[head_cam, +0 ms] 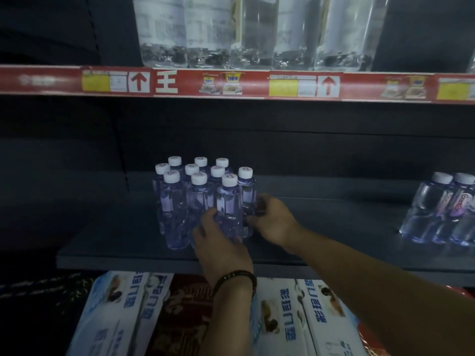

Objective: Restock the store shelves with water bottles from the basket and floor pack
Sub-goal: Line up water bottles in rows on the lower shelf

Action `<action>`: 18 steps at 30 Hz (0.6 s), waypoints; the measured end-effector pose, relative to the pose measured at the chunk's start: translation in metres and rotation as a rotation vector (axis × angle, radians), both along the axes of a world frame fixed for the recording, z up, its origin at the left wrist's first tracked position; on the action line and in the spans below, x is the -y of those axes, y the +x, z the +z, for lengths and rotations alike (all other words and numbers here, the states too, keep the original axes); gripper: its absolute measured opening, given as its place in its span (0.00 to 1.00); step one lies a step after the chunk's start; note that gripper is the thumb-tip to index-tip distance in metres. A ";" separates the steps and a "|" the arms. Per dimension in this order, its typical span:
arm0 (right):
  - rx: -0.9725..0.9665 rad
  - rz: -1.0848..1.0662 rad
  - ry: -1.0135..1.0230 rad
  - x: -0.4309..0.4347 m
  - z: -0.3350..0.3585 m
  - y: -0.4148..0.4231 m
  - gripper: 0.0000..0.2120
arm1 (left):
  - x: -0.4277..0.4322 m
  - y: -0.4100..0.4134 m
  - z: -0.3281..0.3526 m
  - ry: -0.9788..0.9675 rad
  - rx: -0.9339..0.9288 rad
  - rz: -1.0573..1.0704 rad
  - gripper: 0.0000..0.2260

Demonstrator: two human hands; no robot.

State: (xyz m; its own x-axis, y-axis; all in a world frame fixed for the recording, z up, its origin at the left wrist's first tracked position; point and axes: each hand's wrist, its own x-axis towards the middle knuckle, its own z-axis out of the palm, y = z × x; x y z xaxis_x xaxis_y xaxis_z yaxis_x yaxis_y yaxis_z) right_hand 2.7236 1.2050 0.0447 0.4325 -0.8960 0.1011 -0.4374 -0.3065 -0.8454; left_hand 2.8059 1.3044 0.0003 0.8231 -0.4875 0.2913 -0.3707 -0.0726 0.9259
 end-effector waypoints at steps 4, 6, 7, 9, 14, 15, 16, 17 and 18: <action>-0.049 0.041 0.020 -0.012 0.011 -0.024 0.20 | -0.006 -0.010 0.002 0.025 0.030 0.029 0.30; -0.108 0.021 0.002 -0.020 0.015 -0.045 0.18 | -0.011 -0.019 0.007 0.033 0.022 0.040 0.26; -0.129 0.010 0.000 -0.023 0.015 -0.058 0.17 | -0.015 -0.025 0.011 0.028 -0.003 0.025 0.24; -0.117 -0.014 0.050 -0.032 0.016 -0.089 0.14 | -0.023 -0.041 0.019 0.039 -0.031 -0.034 0.18; -0.193 -0.087 0.034 -0.080 0.025 -0.199 0.07 | -0.043 -0.120 0.030 0.163 0.133 -0.461 0.08; -0.215 -0.100 0.024 -0.093 0.024 -0.226 0.08 | -0.049 -0.141 0.030 0.229 0.208 -0.571 0.07; -0.237 -0.127 0.020 -0.106 0.021 -0.257 0.10 | -0.055 -0.164 0.028 0.292 0.316 -0.675 0.07; -0.244 -0.158 0.029 -0.120 0.016 -0.288 0.10 | -0.062 -0.187 0.026 0.352 0.434 -0.771 0.06; -0.252 -0.199 0.044 -0.137 0.010 -0.320 0.10 | -0.069 -0.210 0.024 0.402 0.532 -0.863 0.06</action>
State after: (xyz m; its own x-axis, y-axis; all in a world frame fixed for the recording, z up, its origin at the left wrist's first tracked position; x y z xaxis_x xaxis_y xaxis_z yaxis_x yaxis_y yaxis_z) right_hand 2.4034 1.3417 0.0545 0.2552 -0.9665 -0.0274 -0.6826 -0.1600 -0.7130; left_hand 2.5959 1.3738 0.0242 -0.0257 -0.9796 0.1994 -0.7879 0.1426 0.5990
